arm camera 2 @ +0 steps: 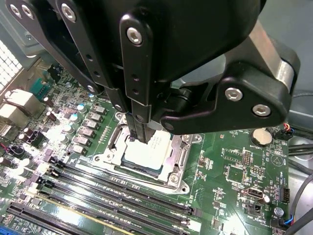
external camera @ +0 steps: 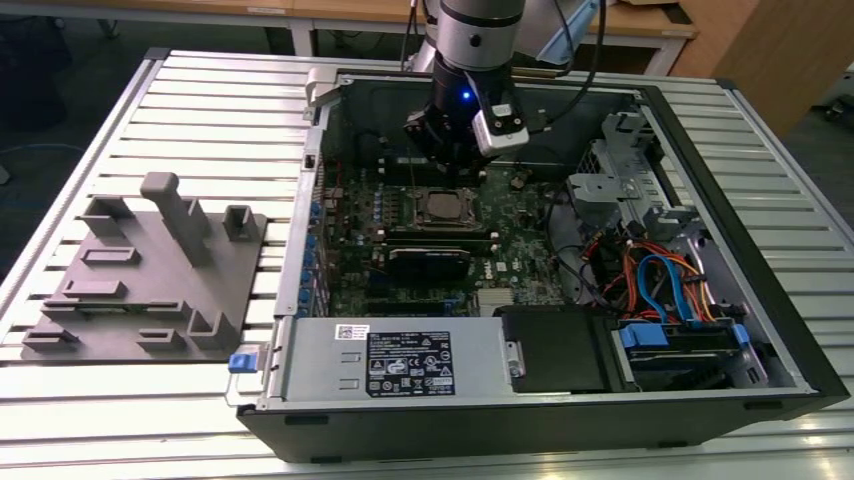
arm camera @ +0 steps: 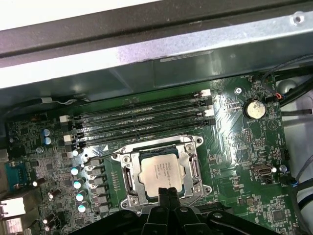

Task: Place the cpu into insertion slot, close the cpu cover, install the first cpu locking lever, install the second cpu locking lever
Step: 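Install the first cpu locking lever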

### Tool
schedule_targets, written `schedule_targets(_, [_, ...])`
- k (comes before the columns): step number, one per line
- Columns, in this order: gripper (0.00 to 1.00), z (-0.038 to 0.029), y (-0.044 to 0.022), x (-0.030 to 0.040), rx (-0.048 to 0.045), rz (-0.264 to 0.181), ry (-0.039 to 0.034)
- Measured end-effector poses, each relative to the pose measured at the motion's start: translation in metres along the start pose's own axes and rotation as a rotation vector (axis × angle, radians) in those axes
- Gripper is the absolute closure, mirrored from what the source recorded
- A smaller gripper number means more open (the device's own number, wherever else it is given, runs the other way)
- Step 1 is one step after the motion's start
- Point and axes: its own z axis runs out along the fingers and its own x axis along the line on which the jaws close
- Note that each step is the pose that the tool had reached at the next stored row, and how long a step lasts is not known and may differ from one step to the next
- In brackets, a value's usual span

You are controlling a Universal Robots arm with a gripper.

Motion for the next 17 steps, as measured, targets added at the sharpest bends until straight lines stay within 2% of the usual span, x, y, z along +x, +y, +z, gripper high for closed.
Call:
schedule_targets(8, [0.89, 0.0000, -0.0001, 0.0004, -0.0005, -0.005, 0.0000])
schedule_targets(15, [0.89, 0.0022, -0.0001, 0.0005, -0.0011, -0.116, -0.0008])
schedule_targets(17, [0.89, 0.0025, -0.0002, 0.0008, -0.0013, -0.132, -0.0017])
